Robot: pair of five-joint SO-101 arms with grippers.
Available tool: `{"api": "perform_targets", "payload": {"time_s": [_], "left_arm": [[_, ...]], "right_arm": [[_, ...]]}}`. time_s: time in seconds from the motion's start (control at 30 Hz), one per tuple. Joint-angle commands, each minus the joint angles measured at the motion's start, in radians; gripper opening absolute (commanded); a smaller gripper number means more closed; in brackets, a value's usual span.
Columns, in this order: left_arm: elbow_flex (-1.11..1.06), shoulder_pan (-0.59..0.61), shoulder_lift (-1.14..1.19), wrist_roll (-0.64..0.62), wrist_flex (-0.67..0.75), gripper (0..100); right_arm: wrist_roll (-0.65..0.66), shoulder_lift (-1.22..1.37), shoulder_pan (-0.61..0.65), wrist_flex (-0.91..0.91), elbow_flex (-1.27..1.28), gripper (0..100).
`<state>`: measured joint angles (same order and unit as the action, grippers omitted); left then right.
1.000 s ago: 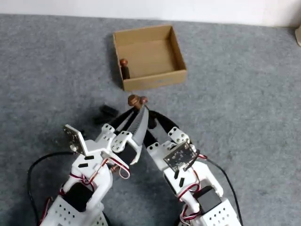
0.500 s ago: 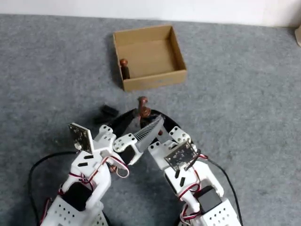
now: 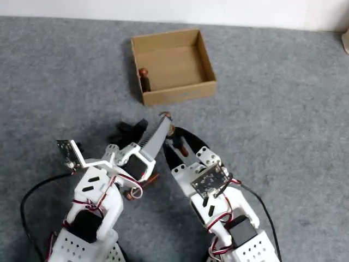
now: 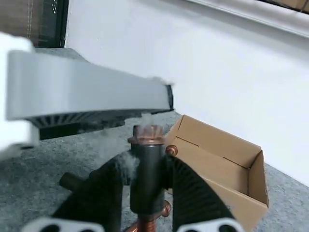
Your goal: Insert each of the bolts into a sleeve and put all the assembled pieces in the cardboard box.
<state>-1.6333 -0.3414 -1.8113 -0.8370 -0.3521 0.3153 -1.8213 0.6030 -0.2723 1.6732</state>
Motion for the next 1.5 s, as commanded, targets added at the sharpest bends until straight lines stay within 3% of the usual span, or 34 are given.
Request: {"api": "perform_targets", "payload": {"time_s": [0.0,0.13,0.27,0.47,0.6,0.9,1.13,1.47], "left_arm": [[0.061,0.016,-0.015,-0.008,-0.005,24],[0.062,0.031,-0.015,-0.006,-0.003,13],[0.054,0.134,-0.013,-0.006,-0.002,0],[0.015,0.315,-0.012,0.025,0.014,1],[-0.042,0.314,-0.012,0.167,0.1,1],[-0.061,0.331,0.099,0.172,0.18,1],[0.016,0.332,0.309,0.172,0.229,1],[0.162,0.387,0.608,0.166,0.229,1]], "right_arm": [[-0.005,-0.018,-0.01,0.002,0.101,0.5],[-0.005,-0.018,-0.01,0.002,0.101,0.5],[-0.005,-0.018,-0.012,0.002,0.101,0.5],[-0.005,-0.018,-0.012,0.002,0.104,0.5],[-0.005,-0.018,-0.019,-0.001,0.101,0.5],[-0.005,0.039,-0.119,-0.004,-0.048,0.5],[0.068,0.519,-0.151,0.004,-0.41,0.5],[0.066,1.498,-0.285,-0.001,-1.334,0.5]]}}
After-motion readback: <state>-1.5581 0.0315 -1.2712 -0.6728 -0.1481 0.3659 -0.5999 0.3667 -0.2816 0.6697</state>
